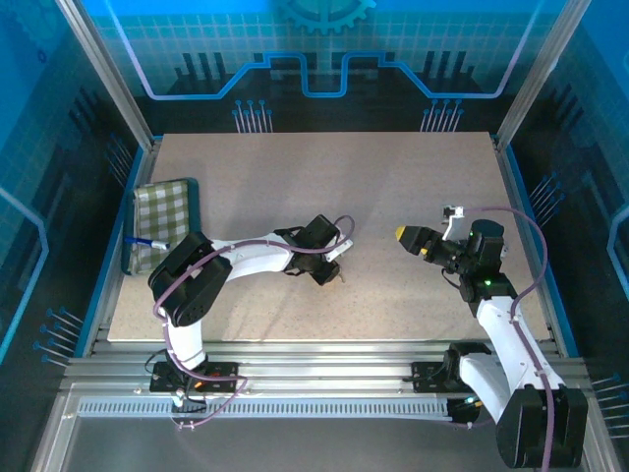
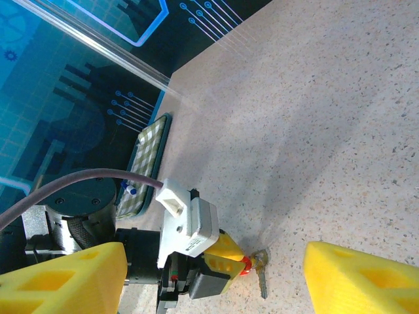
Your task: Remove the keys from the keyring
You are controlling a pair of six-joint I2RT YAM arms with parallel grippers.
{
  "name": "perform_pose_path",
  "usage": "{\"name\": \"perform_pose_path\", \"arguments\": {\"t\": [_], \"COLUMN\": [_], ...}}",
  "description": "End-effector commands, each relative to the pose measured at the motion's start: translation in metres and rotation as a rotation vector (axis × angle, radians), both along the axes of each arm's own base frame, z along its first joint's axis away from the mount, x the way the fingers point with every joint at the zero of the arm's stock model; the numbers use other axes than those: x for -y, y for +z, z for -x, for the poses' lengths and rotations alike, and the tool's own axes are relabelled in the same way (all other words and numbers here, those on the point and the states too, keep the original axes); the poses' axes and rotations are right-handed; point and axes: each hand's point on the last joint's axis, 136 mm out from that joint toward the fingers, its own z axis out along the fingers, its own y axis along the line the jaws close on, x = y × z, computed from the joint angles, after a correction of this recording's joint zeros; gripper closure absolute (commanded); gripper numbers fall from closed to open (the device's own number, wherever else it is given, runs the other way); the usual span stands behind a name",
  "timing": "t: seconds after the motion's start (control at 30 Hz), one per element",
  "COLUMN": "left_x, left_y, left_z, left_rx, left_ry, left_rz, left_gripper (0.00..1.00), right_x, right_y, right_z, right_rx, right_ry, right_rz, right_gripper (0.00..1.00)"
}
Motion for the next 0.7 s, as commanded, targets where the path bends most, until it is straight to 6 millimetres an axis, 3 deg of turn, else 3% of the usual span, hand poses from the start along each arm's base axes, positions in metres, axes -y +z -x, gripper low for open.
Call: {"name": "perform_pose_path", "arguments": {"t": [0.0,0.1,0.33,0.67], "left_x": [0.008,0.009,0.008,0.012], "left_y": [0.009,0.01,0.007,-0.002], "left_z": [-0.004,-0.001,-0.01,-0.005], "left_rx": [0.021,0.03,0.107,0.128], "left_ry": [-0.012,-0.018,0.007,-0.011], "left_rz": [0.02,0.017,-0.025,-0.061], "left_gripper": [0.74,0.62,0.62,0.63], "right_x": [-0.003,-0.003,-0.003,-0.002], "right_y": [0.0,0.001,0.0,-0.002], "right_z": [0.003,0.003,0.001,0.003], "right_rx": [0.005,0.004,0.005,-0.002], "right_ry": [0.011,0.015,0.015,0.011], "right_rz": [0.008,0.009,0.006,0.015], "right_gripper": [0.28,0.28,0.28,0.28]}}
